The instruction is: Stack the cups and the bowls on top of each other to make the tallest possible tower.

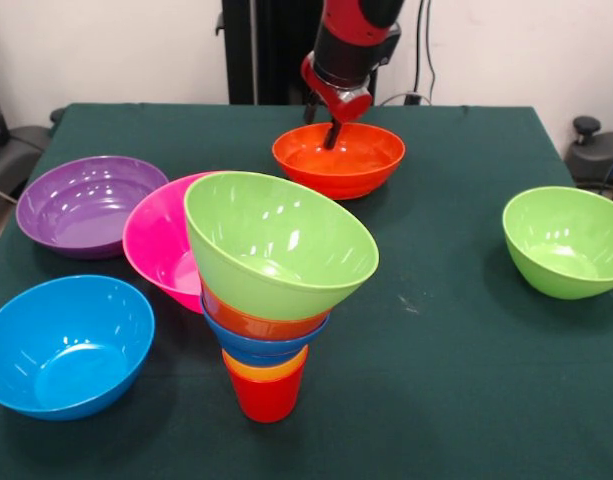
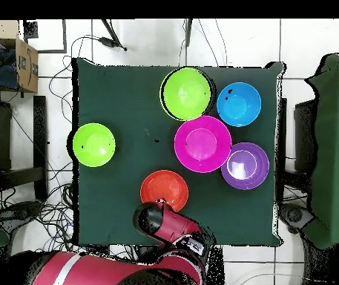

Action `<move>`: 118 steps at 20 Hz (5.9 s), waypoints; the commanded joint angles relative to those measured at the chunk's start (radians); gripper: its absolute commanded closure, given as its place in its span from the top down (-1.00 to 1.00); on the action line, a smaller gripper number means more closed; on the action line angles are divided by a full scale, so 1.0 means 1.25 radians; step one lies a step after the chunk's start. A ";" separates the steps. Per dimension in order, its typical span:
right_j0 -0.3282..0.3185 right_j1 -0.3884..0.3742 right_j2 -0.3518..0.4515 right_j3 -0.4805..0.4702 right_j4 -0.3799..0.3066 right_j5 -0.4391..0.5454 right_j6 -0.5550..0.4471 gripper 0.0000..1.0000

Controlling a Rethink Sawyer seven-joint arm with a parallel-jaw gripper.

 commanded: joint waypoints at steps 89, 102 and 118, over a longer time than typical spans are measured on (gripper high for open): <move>-0.203 -0.044 0.251 -0.009 -0.201 -0.135 0.087 1.00; -0.245 -0.028 0.309 -0.004 -0.284 -0.027 -0.016 1.00; -0.269 0.065 0.349 -0.069 -0.409 0.023 -0.056 1.00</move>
